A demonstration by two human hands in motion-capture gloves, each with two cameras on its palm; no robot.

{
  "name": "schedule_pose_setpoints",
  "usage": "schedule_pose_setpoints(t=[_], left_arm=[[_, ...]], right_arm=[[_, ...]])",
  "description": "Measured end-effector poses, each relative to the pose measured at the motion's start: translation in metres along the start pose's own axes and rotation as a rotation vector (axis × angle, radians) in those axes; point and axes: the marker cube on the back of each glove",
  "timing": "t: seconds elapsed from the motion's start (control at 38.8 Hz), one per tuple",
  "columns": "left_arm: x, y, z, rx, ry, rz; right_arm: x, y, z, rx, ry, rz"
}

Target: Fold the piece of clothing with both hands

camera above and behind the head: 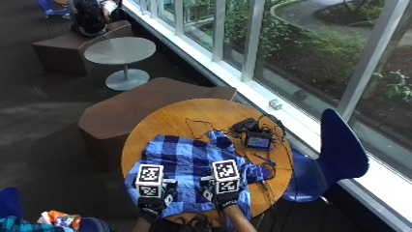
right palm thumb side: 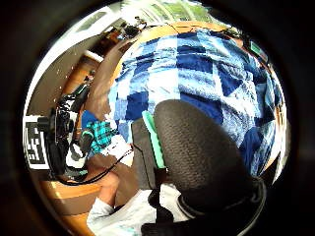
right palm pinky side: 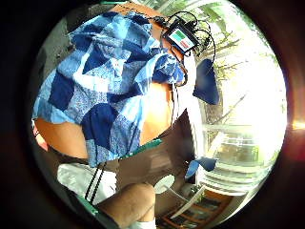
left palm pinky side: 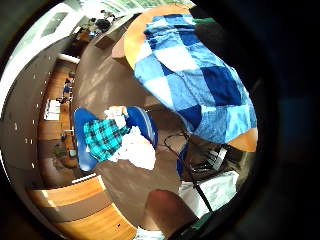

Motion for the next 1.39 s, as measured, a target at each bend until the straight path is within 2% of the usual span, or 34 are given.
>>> schedule_pose_setpoints(t=[0.54,0.7,0.88,1.0,1.08,1.24,1.34,1.39], left_arm=[[-0.005,0.008,0.009,-0.002,-0.006,0.000],[-0.011,0.017,0.040,-0.053,0.005,0.011],[-0.013,0.020,0.090,-0.179,0.006,0.030],[-0.013,0.020,0.114,-0.185,0.011,0.050],[-0.015,0.017,0.119,-0.106,0.039,0.042],[-0.023,0.002,0.130,0.179,0.081,-0.030],[-0.040,-0.003,0.116,0.410,-0.010,-0.093],[-0.045,-0.003,0.111,0.469,-0.043,-0.109]], right_arm=[[0.004,0.012,0.006,0.000,-0.015,-0.030],[0.015,0.028,0.033,-0.037,-0.047,-0.024],[0.028,0.045,0.081,-0.175,-0.048,-0.008],[0.042,0.049,0.097,-0.211,-0.024,0.028],[0.048,0.050,0.100,-0.205,-0.026,0.041],[0.055,0.048,0.103,-0.147,-0.049,0.051],[0.063,0.034,0.108,0.067,0.006,0.091],[0.067,0.025,0.109,0.182,0.012,0.097]])
